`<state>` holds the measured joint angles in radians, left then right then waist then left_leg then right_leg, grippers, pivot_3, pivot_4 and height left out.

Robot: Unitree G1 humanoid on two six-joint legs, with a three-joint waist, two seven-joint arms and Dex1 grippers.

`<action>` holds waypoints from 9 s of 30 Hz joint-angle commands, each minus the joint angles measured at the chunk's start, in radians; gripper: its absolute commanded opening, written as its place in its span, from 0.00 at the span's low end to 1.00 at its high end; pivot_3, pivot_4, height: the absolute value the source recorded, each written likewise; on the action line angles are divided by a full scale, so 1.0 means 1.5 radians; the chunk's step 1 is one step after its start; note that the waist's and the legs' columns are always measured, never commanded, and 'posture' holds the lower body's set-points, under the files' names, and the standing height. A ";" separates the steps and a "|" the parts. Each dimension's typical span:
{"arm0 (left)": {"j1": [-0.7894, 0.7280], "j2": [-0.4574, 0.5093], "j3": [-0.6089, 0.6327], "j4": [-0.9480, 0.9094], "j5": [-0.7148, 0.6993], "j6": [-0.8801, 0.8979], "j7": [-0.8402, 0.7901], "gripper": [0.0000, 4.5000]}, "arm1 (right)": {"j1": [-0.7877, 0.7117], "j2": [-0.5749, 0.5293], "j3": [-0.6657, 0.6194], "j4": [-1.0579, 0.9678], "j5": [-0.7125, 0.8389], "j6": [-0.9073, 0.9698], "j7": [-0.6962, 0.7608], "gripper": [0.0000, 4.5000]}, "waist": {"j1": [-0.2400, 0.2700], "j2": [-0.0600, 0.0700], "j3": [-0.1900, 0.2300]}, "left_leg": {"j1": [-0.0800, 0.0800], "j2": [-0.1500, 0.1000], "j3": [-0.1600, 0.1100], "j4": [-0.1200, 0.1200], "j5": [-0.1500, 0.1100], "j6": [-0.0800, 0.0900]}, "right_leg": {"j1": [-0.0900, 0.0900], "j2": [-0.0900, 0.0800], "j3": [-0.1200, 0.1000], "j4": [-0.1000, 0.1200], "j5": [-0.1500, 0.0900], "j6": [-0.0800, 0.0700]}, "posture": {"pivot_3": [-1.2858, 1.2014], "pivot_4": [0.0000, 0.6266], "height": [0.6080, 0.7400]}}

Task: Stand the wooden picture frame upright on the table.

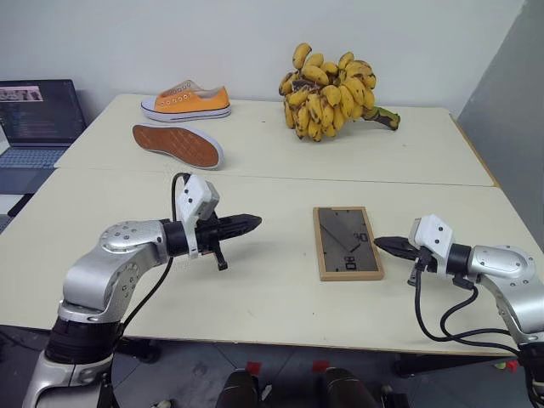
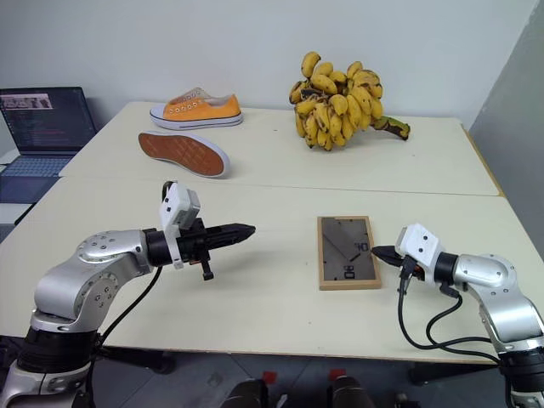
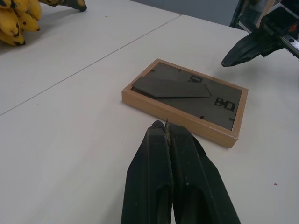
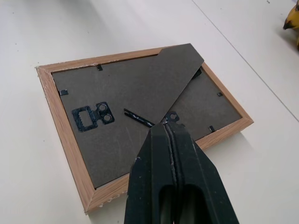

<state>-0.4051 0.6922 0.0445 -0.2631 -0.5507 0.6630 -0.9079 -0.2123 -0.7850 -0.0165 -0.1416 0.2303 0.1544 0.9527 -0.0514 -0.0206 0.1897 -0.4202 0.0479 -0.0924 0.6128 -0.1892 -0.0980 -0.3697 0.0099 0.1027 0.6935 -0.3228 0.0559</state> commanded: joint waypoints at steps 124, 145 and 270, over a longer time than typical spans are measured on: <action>-0.322 -0.203 -0.152 0.453 0.066 0.390 -0.059 0.88 | 0.099 0.098 0.043 -0.055 -0.217 0.046 -0.248 0.00 | -0.002 0.000 0.000 | 0.001 -0.001 -0.002 0.000 0.000 0.000 | 0.000 0.000 -0.002 0.003 -0.001 0.001 | 0.52 0.24 1.00; -0.375 -0.258 -0.136 0.562 0.060 0.375 -0.064 0.88 | -0.011 0.224 0.140 0.011 -0.268 0.061 -0.296 0.00 | -0.004 0.001 -0.001 | 0.001 -0.001 -0.002 0.000 0.000 0.000 | 0.001 0.000 -0.002 0.003 -0.001 0.001 | 0.52 0.24 1.00; -0.467 -0.249 -0.010 0.552 0.045 0.074 -0.074 0.29 | -0.313 0.309 -0.121 -0.332 0.216 0.600 -0.505 0.75 | -0.004 0.002 0.000 | -0.008 -0.001 -0.004 -0.001 0.001 -0.001 | -0.009 0.000 -0.004 0.003 0.000 -0.001 | 0.52 0.24 1.00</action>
<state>-1.0551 0.3233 0.0039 0.5703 -0.4727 0.8019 -1.0145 -0.6804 -0.3109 -0.1748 -0.5884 0.5337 1.0560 0.2061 -0.0567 -0.0183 0.1899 -0.4329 0.0464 -0.0989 0.6117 -0.1874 -0.0998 -0.3825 0.0098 0.0968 0.6979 -0.3231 0.0547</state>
